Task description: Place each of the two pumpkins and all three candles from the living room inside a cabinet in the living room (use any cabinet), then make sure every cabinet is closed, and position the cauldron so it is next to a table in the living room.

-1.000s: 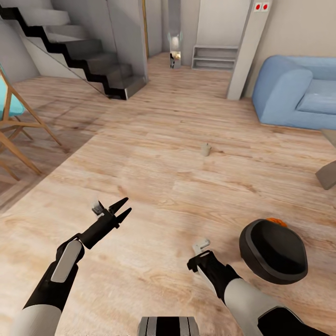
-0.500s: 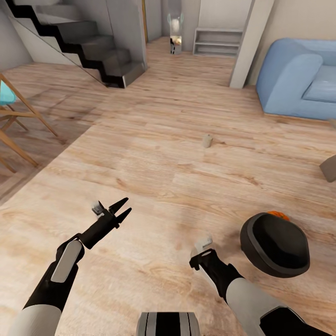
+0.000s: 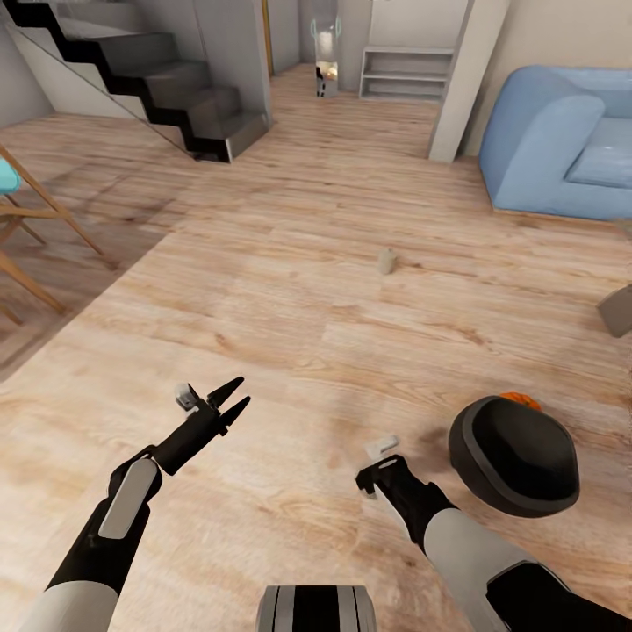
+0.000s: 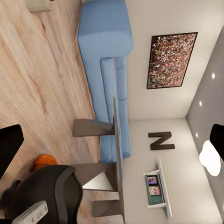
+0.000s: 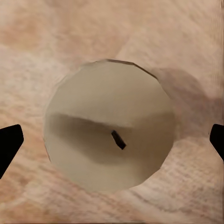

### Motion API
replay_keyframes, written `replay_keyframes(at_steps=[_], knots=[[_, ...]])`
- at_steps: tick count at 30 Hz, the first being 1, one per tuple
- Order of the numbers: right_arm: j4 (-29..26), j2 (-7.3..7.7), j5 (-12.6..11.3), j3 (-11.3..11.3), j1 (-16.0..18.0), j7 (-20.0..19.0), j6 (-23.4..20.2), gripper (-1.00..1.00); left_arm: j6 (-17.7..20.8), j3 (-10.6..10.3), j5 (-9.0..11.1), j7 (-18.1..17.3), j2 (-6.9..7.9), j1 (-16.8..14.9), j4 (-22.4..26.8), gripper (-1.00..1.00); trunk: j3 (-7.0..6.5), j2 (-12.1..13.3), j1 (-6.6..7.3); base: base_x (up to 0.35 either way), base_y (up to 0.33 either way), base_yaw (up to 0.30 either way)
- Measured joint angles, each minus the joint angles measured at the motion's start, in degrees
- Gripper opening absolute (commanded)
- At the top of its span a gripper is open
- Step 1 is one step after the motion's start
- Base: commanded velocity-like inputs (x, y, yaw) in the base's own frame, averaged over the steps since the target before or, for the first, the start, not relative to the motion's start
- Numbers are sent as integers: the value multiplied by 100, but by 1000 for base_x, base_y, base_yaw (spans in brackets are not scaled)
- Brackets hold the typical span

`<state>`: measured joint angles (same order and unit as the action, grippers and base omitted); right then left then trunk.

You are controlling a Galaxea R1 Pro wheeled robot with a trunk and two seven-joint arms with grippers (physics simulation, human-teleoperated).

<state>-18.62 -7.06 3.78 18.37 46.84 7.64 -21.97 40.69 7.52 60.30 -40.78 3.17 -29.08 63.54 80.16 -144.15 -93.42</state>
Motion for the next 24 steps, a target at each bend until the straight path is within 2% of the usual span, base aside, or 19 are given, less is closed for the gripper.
replay_keyframes(at_steps=[3,9,10,13,24], knots=[[-1,-3,0,0,0,0,0,100,0,2,0,0,0,-1,0,100,-13,0,0,0,0,-186],[7,-20,29,20,0,13,-55,100,0,-4,-6,0,-22,-1,-7,100,-20,0,0,0,0,-23],[-11,-22,37,23,2,10,-292,100,-3,-4,-8,0,-56,0,-8,100,-20,0,0,0,0,-2],[-58,-39,35,41,8,-17,-459,100,-8,-5,-9,3,-102,3,-9,100,-20,0,0,0,0,0],[-69,-47,43,61,9,-35,-493,100,-8,-5,-13,6,-114,3,-9,100,24,-3,-5,0,0,0]])
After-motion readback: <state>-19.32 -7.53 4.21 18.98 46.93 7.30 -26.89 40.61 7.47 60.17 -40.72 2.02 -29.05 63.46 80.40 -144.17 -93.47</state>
